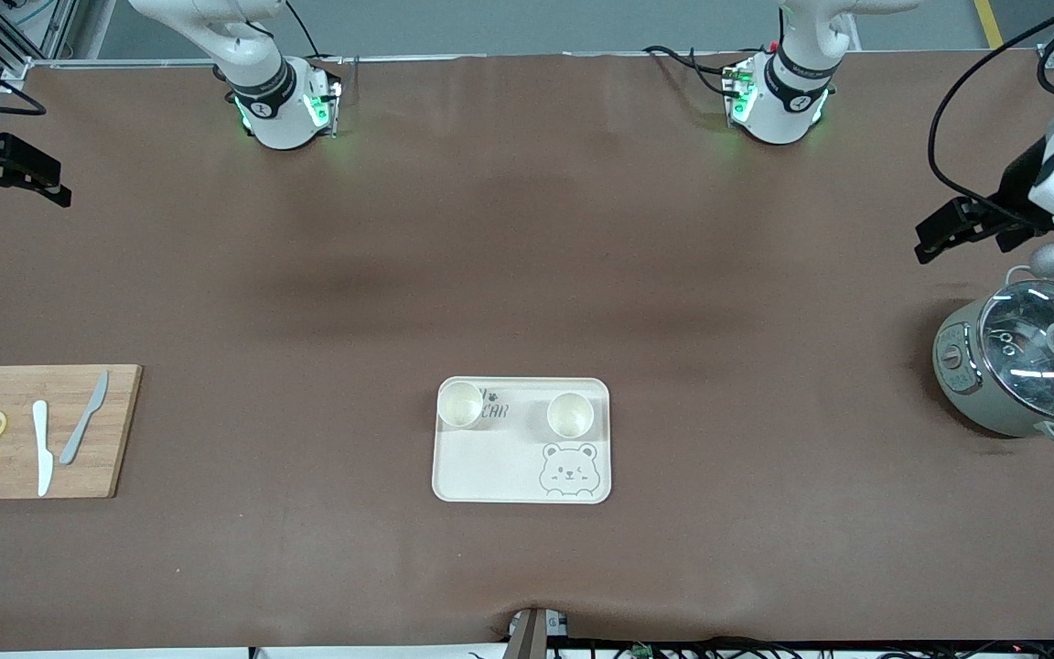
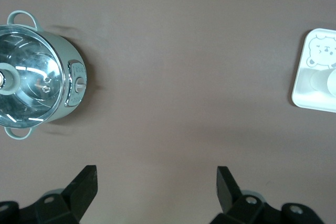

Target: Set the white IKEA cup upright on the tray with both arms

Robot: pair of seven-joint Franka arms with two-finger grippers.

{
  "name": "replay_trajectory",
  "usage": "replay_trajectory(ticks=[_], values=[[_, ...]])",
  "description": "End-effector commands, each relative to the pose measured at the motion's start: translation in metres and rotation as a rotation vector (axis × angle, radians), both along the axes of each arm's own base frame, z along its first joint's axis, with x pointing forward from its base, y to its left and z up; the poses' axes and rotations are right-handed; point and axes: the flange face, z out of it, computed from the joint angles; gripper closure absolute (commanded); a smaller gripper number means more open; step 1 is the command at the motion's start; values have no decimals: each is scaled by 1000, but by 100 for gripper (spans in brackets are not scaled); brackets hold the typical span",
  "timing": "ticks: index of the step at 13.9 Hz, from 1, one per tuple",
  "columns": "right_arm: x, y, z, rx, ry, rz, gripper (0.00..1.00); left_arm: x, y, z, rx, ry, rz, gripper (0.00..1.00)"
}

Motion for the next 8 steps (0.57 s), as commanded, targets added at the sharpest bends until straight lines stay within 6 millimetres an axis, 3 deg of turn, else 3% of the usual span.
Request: replay_trajectory(ticks=[1, 8], values=[[-7, 1, 2, -14, -5, 11, 0, -20, 3, 5, 19, -8, -10, 0], [-6, 4, -6, -12, 39, 14, 0, -6, 6, 16, 1, -34, 4, 0]])
